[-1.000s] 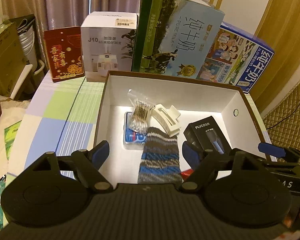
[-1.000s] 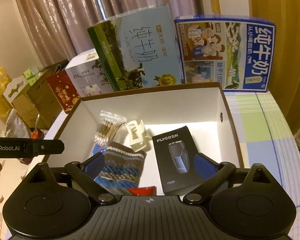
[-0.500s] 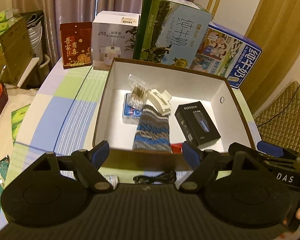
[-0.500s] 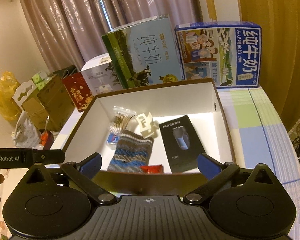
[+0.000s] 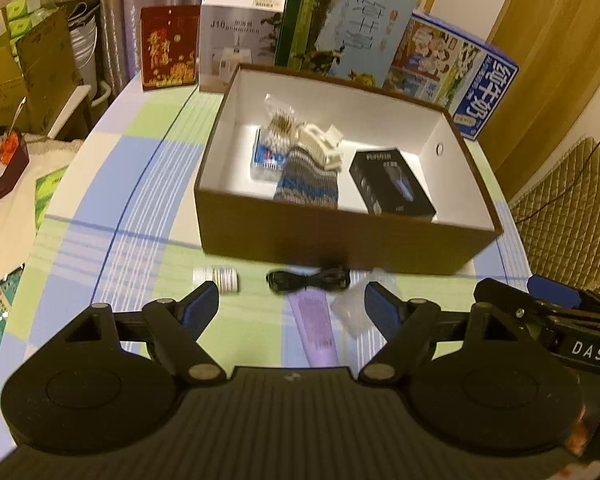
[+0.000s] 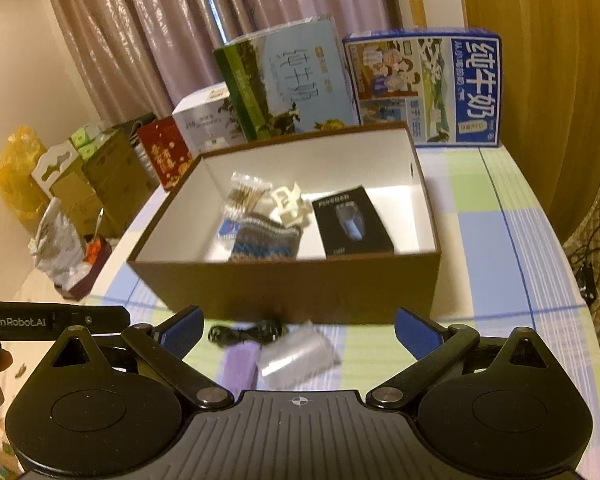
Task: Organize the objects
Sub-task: 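Withdraw both tools from the box back over the table, then grasp the purple ASAKA tube with the left tool while the right tool grasps the clear plastic cup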
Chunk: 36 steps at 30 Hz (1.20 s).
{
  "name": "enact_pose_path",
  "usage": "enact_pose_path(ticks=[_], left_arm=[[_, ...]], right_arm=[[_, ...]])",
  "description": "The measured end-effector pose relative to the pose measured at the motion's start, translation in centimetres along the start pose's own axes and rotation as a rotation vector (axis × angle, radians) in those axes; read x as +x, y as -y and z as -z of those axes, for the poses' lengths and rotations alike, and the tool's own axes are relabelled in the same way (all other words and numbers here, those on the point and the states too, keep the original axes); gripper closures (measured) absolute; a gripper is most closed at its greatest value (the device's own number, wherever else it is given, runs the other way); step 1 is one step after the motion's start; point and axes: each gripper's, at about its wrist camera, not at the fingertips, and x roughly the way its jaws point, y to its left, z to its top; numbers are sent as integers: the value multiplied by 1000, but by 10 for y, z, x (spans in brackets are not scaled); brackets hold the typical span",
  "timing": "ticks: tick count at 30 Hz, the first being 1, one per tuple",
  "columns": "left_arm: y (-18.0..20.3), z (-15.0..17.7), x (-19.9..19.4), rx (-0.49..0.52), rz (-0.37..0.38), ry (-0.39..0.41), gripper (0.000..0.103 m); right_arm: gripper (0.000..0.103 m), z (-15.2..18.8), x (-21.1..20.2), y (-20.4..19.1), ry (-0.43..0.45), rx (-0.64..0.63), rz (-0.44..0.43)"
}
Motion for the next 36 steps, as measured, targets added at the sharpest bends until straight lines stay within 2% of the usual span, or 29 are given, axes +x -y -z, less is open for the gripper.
enact_pose_path(ticks=[9, 18, 26, 36], left_arm=[[7, 30, -6, -1, -12, -33, 26], [10, 49, 5, -5, -27, -74, 26], [8, 62, 30, -1, -41, -111, 26], [11, 66, 66, 29, -15, -136, 27]], right_arm=[[4, 27, -10, 2, -42, -11, -9], [4, 47, -4, 10, -82, -17, -2], [4, 58, 12, 18, -112, -29, 2], [4, 63, 38, 31, -153, -21, 14]])
